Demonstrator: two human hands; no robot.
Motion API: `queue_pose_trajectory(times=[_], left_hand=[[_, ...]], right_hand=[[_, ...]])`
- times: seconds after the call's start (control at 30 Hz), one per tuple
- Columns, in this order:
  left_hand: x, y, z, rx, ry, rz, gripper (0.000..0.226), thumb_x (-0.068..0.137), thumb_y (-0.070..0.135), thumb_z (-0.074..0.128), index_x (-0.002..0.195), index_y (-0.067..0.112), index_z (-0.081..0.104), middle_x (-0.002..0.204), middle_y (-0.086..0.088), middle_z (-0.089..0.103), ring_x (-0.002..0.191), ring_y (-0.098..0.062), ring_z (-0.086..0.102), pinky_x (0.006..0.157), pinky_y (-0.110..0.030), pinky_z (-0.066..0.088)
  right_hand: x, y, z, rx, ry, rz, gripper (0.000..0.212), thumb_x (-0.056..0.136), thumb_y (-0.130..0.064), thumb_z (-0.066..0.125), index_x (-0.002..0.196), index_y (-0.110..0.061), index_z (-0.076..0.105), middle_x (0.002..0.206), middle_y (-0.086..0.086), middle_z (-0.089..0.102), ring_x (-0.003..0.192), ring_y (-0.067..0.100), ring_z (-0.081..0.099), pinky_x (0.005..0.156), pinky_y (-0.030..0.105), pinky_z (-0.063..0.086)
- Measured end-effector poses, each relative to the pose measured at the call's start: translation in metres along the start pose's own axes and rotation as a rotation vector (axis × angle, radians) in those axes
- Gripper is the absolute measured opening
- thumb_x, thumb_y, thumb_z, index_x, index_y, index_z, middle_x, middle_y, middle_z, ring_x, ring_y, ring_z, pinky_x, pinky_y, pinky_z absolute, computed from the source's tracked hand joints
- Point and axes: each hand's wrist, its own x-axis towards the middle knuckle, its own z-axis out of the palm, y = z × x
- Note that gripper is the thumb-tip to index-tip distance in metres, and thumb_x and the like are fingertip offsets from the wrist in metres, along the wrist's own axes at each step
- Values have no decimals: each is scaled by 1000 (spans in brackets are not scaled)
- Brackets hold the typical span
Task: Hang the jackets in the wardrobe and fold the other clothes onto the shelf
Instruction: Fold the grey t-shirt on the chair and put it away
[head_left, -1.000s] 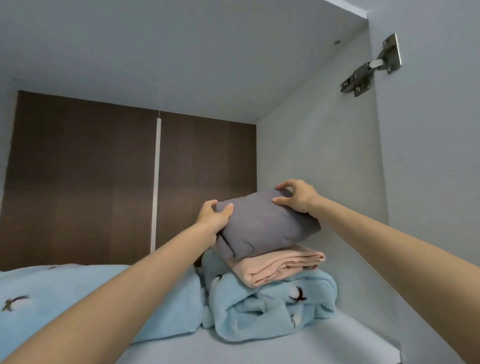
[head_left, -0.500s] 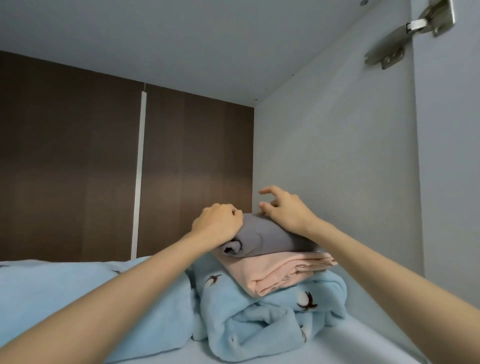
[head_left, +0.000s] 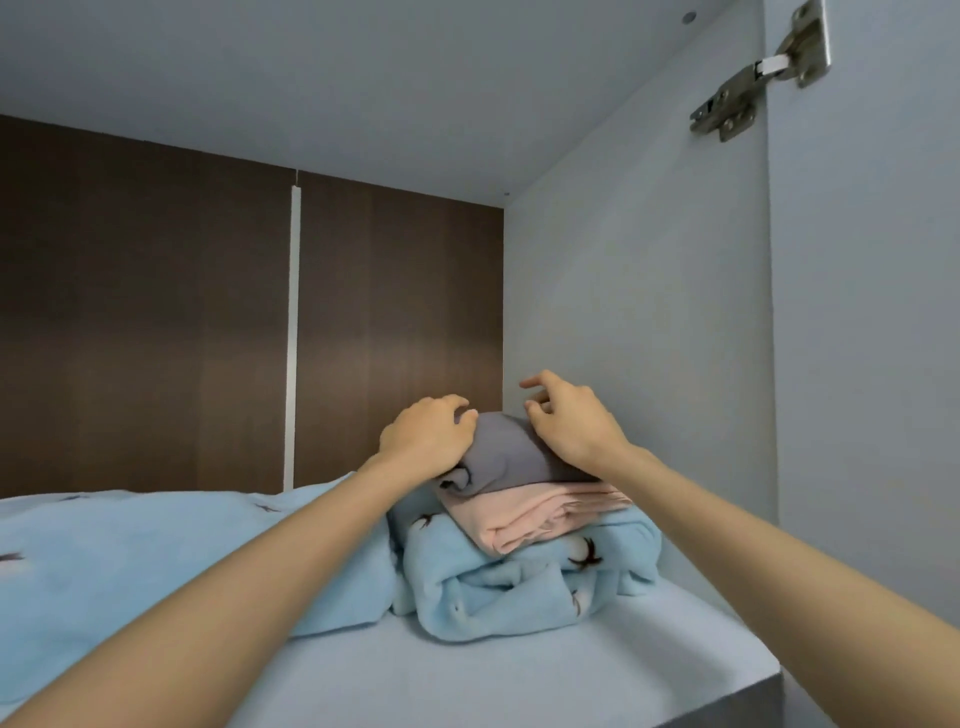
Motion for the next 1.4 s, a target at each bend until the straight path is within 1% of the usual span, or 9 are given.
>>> queue_pose_trajectory(times=[0.1, 0.23, 0.43, 0.57, 0.8, 0.9, 0.97, 1.17, 1.4], left_hand=[[-23, 16, -16, -20, 118, 31, 39, 100, 37, 40, 138, 30, 49, 142, -5, 47, 126, -29, 47, 101, -42, 42], [-73, 43, -30, -20, 225, 98, 38, 100, 36, 41, 136, 32, 49, 142, 1, 46, 125, -24, 47, 95, -37, 41], [-173, 69, -31, -27, 243, 87, 40, 99, 32, 44, 138, 30, 49, 139, -1, 50, 123, -23, 49, 96, -39, 44], [-244, 83, -29, -15, 228, 52, 39, 99, 31, 43, 138, 30, 49, 137, 0, 52, 122, -21, 49, 92, -37, 44], [-344, 107, -51, 10, 209, 22, 40, 99, 35, 43, 138, 32, 48, 136, 2, 53, 122, -20, 48, 92, -36, 42], [-382, 116, -61, 14, 202, 37, 40, 99, 36, 44, 138, 31, 48, 136, 4, 54, 122, -19, 48, 94, -35, 40], [-408, 122, -66, 2, 193, 39, 40, 99, 37, 45, 138, 30, 48, 135, 4, 55, 121, -18, 49, 95, -35, 41], [-495, 138, -67, -101, 94, 66, 40, 99, 37, 44, 139, 33, 47, 134, 8, 55, 116, -14, 53, 93, -32, 43], [-588, 174, -62, -206, -79, 137, 40, 98, 35, 46, 138, 29, 48, 133, 3, 57, 117, -19, 55, 96, -40, 47]], right_hand=[[-21, 0, -26, 32, 82, -39, 30, 96, -25, 47, 124, -26, 55, 116, -6, 67, 105, 21, 62, 91, 40, 50], [-64, 0, -56, 91, 151, -65, 25, 94, -26, 50, 117, -28, 60, 110, -9, 68, 97, 20, 64, 89, 39, 50], [-166, 2, -75, 136, 81, -68, 23, 96, -29, 50, 117, -30, 60, 110, -10, 68, 93, 16, 64, 84, 37, 51], [-228, -5, -86, 143, 5, -91, 21, 97, -27, 49, 115, -29, 61, 106, -13, 67, 82, 15, 62, 77, 35, 50], [-310, -27, -121, 115, -19, -135, 22, 96, -29, 50, 115, -32, 60, 103, -18, 64, 82, 9, 60, 73, 29, 43], [-348, -37, -133, 102, -13, -129, 20, 95, -30, 50, 113, -33, 60, 100, -21, 63, 72, -2, 56, 70, 27, 40], [-375, -43, -141, 104, -25, -101, 20, 95, -29, 51, 112, -34, 61, 98, -22, 63, 72, -5, 54, 70, 28, 41], [-482, -58, -158, 82, -101, 15, 25, 96, -27, 49, 119, -32, 58, 108, -18, 65, 89, 9, 58, 78, 32, 49], [-616, -61, -205, 47, -135, 220, 25, 98, -30, 49, 122, -30, 57, 106, -22, 61, 81, 2, 59, 74, 31, 50]])
